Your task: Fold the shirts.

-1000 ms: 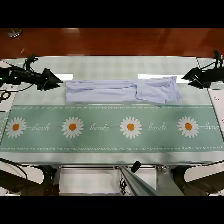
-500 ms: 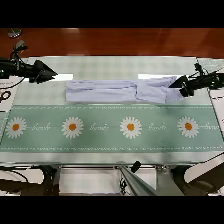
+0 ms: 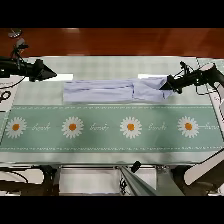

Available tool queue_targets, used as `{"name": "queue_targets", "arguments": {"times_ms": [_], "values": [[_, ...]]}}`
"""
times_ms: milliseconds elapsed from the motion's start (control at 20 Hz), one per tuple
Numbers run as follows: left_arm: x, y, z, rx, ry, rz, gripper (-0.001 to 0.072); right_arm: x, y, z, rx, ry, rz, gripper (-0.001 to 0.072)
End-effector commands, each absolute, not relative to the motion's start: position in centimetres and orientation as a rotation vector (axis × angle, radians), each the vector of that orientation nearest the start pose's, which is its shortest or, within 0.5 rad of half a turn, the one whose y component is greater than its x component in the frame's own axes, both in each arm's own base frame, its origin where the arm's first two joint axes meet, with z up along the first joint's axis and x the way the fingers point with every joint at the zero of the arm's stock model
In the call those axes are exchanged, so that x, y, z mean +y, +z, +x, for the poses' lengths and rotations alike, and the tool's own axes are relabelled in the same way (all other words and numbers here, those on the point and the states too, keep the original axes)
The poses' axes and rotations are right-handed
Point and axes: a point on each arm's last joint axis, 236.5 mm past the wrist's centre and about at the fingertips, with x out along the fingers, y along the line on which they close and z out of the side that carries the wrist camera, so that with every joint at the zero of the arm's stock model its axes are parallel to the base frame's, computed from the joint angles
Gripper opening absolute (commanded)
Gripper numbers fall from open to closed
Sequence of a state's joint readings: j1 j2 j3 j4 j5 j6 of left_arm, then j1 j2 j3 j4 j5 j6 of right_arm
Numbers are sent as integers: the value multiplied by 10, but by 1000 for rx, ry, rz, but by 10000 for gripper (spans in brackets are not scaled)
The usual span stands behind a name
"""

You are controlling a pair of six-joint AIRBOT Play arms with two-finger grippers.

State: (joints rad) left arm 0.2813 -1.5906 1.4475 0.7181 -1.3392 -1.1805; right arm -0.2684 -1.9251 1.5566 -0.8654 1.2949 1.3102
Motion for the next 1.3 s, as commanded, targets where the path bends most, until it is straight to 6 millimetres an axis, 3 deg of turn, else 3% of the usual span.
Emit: {"name": "queue_targets", "arguments": {"times_ms": [0, 200, 350, 450, 650, 850, 950, 1150, 1250], "values": [[-66, 61, 459, 1111, -550, -575, 38, 26, -36, 477, 1326, 364, 607, 30], [-124, 106, 463, 983, -606, -476, 20, 34, 48, 457, 1221, 379, 394, 30], [-191, 141, 460, 869, -677, -418, 20, 54, 97, 434, 1170, 393, 266, 30], [-242, 143, 447, 857, -753, -382, 20, 63, 123, 418, 1141, 371, 206, 30], [-346, 109, 401, 953, -896, -345, 20, 73, 157, 381, 1132, 333, 136, 30], [-422, 66, 350, 1044, -995, -289, 20, 83, 175, 344, 1166, 336, 103, 30], [-443, 49, 333, 1074, -1019, -269, 20, 84, 182, 326, 1183, 334, 82, 30], [-464, 15, 317, 1149, -1000, -288, 20, 74, 197, 297, 1189, 298, 70, 31], [-485, 7, 298, 1192, -1044, -340, 20, 73, 205, 287, 1172, 292, 73, 30]]}}
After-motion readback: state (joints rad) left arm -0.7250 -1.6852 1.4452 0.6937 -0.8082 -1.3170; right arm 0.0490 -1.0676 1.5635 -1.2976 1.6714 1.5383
